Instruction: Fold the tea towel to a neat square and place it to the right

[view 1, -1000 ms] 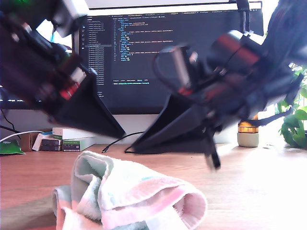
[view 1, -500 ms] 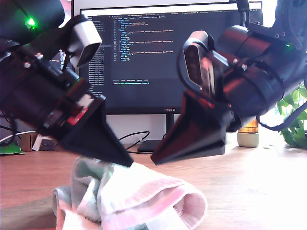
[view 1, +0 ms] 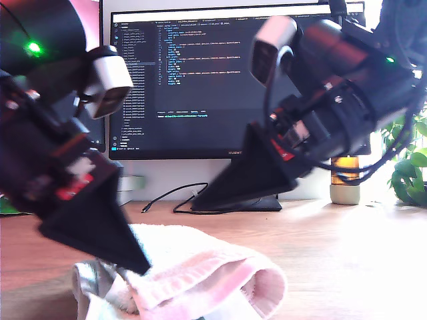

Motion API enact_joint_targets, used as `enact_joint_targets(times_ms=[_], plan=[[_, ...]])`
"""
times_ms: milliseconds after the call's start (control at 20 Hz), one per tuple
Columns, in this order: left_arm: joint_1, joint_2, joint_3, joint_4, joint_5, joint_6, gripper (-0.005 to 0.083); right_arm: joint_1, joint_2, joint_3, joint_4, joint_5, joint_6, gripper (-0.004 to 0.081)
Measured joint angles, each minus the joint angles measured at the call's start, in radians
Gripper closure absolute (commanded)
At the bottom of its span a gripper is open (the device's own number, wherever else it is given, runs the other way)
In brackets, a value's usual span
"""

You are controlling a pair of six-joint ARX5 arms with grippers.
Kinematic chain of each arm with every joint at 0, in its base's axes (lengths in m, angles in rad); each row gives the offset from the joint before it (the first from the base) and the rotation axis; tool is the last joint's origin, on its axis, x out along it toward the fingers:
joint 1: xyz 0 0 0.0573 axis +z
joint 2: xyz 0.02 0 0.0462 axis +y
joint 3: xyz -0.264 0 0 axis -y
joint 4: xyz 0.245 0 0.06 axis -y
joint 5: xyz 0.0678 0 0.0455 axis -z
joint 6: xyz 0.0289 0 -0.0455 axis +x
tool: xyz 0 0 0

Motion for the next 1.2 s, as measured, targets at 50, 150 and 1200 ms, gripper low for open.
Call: enact_joint_targets(times_ms=[50, 150, 1200], plan=[[0.000, -0.002, 0.000, -0.010, -0.003, 0.000, 0.0793, 0.008, 0.000, 0.000, 0.005, 0.000, -0.024, 0.0780], [0.000, -0.005, 0.000, -0.019, -0.019, 0.000, 0.0793, 0.018, 0.008, 0.000, 0.015, 0.000, -0.094, 0.0780], [0.000, -0.019, 0.000, -0.078, -0.057, 0.003, 0.0793, 0.029, 0.379, 0.306, -0.350, -0.127, -0.414, 0.0780]])
